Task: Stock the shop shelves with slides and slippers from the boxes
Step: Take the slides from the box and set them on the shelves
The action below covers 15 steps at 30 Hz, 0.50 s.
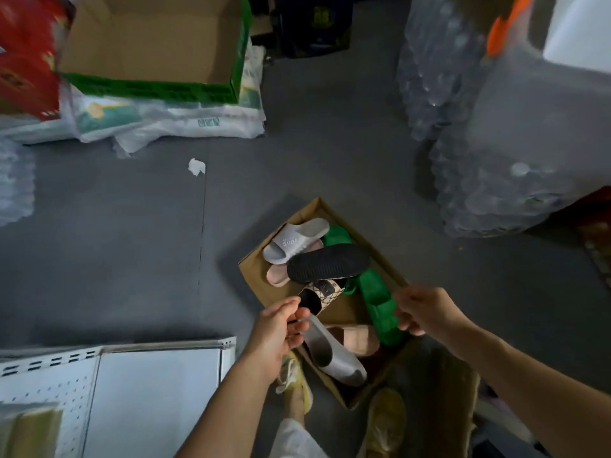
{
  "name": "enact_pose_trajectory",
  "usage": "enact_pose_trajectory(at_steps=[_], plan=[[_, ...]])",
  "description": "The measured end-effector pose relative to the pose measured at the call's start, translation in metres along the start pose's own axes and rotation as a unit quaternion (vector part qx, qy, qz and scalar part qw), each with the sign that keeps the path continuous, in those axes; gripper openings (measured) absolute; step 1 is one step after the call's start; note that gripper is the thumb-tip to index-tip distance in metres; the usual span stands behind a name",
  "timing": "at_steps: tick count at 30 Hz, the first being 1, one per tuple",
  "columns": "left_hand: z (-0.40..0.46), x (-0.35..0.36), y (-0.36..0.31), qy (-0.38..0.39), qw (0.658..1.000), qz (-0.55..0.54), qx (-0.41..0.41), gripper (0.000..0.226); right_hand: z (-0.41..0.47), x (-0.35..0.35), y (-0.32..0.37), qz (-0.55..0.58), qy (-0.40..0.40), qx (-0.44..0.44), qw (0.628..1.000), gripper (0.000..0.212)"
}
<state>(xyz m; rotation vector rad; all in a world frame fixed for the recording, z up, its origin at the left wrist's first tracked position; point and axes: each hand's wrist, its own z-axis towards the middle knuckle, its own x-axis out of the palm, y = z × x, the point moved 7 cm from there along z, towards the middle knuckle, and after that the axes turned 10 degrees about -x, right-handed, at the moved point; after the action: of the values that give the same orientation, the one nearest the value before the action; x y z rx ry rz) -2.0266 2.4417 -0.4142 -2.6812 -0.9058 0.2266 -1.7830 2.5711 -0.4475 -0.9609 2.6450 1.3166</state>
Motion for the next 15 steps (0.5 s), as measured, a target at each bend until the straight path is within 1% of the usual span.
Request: enact_pose_trajectory(at_steps=[6,12,15], plan=[[0.137,0.001,0.001,-0.004,0.997,0.039,-0.071,0.013,0.092,0.047,-0.065,0.034,-0.015,0.07,0.997,0.012],[0.263,0.008,0.001,-0.014,0.993,0.093,-0.075,0.009,0.177,0.09,-0.135,0.027,-0.028,0.126,0.991,0.011],[0.307,0.009,0.009,-0.024,0.99,0.116,-0.082,0.011,0.202,0.109,-0.162,0.001,-0.009,0.126,0.992,0.014]])
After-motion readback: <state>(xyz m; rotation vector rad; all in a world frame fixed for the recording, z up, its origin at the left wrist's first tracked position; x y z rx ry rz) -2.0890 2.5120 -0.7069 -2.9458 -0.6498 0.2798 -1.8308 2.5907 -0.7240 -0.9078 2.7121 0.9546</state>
